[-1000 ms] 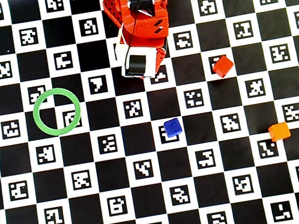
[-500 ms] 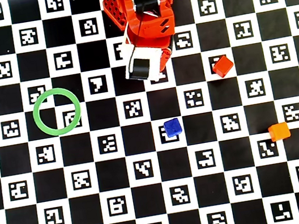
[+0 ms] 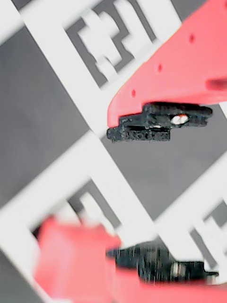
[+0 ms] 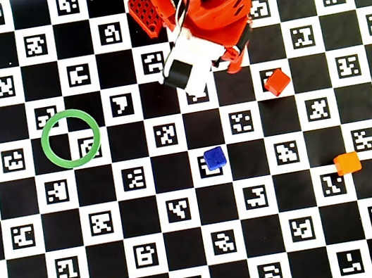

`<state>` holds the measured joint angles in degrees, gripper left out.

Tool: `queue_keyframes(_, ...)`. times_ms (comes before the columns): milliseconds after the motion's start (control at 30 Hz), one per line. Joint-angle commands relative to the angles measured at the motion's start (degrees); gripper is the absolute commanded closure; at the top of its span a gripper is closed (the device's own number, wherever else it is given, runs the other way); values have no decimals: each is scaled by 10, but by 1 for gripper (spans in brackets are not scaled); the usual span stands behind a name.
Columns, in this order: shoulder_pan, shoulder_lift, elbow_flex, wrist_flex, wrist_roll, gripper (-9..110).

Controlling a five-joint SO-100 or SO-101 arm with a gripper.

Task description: Grab the red cube then put it in the green circle then put the blue cube on top and finally the orange cube on top

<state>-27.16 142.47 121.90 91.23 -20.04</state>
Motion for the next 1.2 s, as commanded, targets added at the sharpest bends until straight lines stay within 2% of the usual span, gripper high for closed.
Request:
queue_keyframes(0,-25,-55,-123,22,72,76)
queue_keyframes(167,-63,-157,-206,49,171,67)
queue_keyframes(467,-160,-286,-259,35,290,63)
queue_keyframes(733,-183,-358,-241,-33,299,63)
queue_keyframes(1167,-190,-415,-98,-185,308,63)
